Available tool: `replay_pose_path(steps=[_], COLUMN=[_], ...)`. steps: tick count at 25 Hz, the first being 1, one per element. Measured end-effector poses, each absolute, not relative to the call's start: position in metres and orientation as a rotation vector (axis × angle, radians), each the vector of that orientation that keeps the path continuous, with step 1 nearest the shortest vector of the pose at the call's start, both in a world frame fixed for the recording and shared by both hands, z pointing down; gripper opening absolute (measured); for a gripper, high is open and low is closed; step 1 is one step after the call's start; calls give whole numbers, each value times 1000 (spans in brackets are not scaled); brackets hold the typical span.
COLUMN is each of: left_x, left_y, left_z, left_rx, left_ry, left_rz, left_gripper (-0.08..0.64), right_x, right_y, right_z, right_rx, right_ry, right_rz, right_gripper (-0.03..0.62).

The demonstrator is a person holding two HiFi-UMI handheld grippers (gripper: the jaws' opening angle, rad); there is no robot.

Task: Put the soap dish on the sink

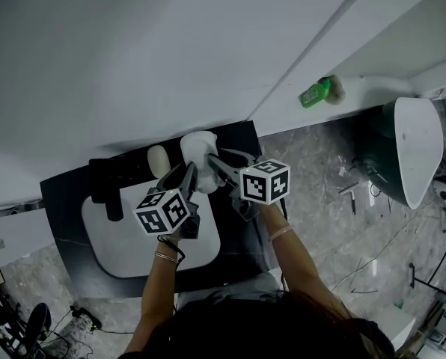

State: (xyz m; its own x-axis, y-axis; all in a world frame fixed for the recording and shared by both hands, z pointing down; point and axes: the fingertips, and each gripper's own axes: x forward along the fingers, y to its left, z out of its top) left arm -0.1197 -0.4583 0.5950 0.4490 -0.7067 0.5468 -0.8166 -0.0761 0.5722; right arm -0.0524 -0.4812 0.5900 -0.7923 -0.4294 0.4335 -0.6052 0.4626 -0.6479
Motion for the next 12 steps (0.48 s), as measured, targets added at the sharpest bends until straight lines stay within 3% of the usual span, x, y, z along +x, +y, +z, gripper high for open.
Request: replay_pose_path(steps=[12], left_x=[-121], left_y=[-474], left_z=[620], left_rx=[1781], left_ry=[-1278], left_rz=[202], left_gripper=[92], right_x=[-55], right_y=[-498], right_z=[616], right_rx=[870], right_ry=[-2430], right_rz=[1237], right_gripper=[115])
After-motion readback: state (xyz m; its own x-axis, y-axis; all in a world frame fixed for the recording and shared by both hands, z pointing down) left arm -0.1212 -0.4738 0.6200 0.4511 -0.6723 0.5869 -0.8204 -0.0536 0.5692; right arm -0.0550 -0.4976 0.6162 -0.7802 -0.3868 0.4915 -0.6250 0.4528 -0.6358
